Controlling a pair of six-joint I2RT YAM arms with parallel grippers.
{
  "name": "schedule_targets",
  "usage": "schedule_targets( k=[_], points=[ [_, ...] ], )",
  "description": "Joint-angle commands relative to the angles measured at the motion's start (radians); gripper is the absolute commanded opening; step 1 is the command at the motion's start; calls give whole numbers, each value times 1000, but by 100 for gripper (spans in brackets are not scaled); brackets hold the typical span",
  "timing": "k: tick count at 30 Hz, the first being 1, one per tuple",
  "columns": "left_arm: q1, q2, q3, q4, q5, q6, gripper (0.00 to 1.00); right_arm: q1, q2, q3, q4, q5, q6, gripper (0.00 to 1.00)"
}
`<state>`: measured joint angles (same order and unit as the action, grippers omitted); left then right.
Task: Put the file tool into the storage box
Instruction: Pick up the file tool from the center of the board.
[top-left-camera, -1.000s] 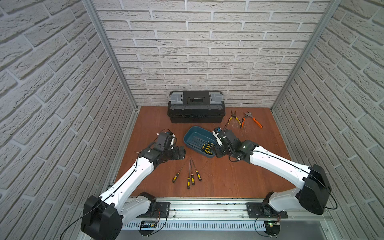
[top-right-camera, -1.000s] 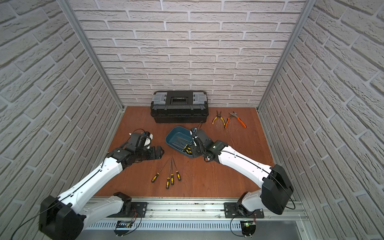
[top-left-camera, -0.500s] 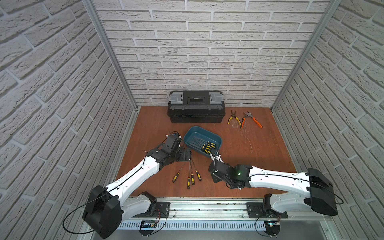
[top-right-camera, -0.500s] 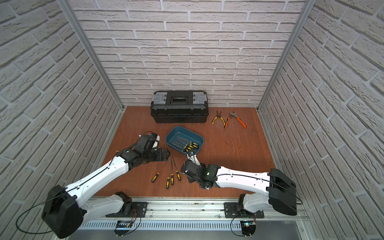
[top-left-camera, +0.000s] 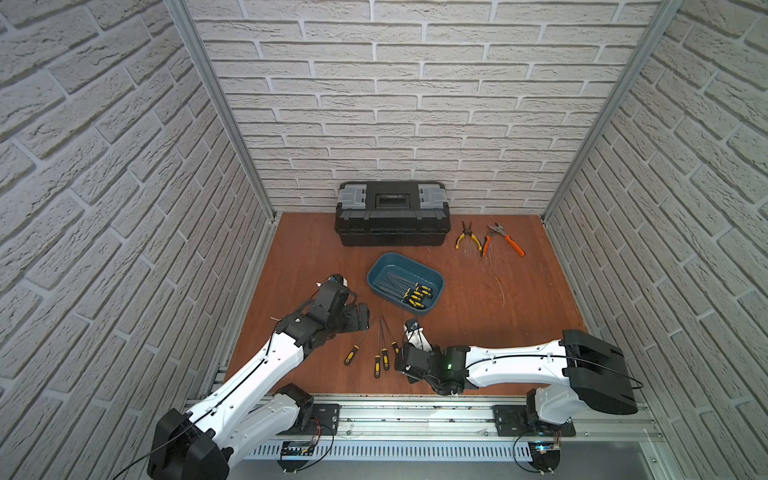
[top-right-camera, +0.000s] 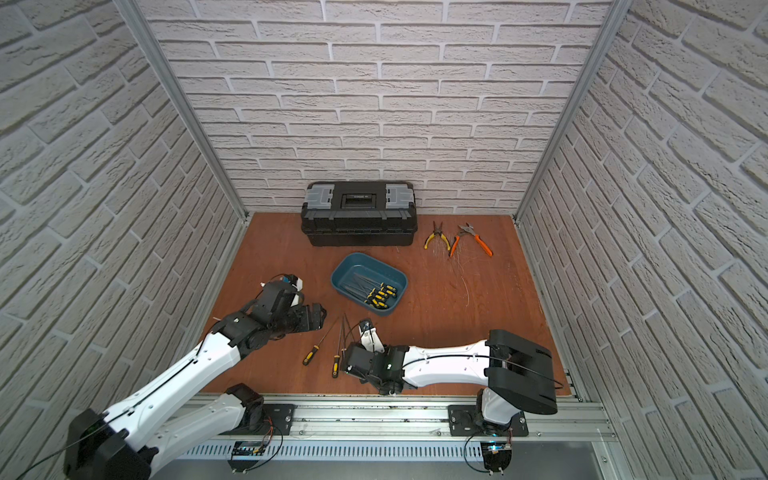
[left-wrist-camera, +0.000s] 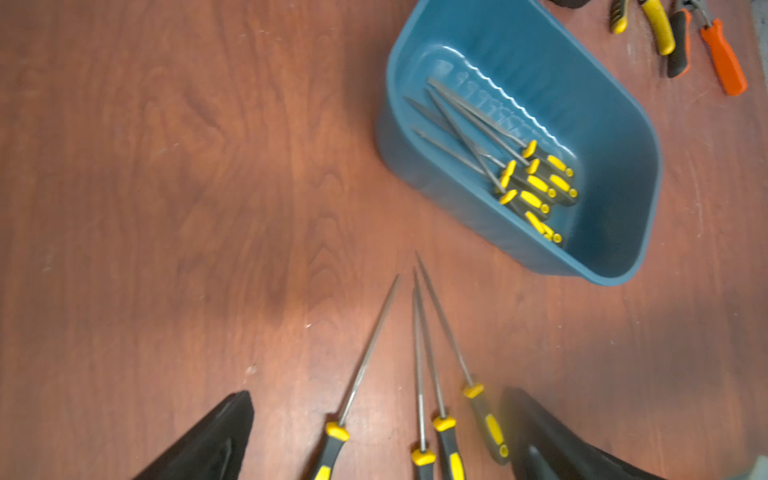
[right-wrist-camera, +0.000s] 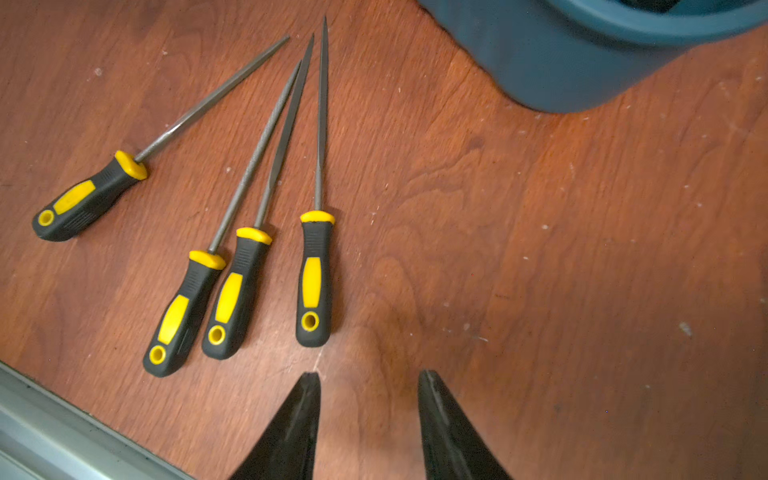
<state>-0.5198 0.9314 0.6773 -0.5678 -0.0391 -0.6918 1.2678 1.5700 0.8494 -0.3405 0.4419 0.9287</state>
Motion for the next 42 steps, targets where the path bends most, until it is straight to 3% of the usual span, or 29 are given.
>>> schedule_targets(
  k=[1, 13, 22, 34, 42],
  points=[
    [16, -57, -21, -51, -27, -6, 98, 8, 18, 25, 51, -20, 48, 43],
    [23, -191, -110, -120, -47, -47, 98, 18, 121, 115, 33, -62, 0, 41],
    [63, -166, -104, -137, -36, -47, 98, 27, 183, 167, 26, -63, -9, 40],
    [97, -81, -82, -35, 63, -34, 98, 30, 220, 216, -66, 14, -36, 40],
    [94, -72, -61, -29, 68, -33, 98, 13, 139, 198, -52, 25, -144, 44]
  ],
)
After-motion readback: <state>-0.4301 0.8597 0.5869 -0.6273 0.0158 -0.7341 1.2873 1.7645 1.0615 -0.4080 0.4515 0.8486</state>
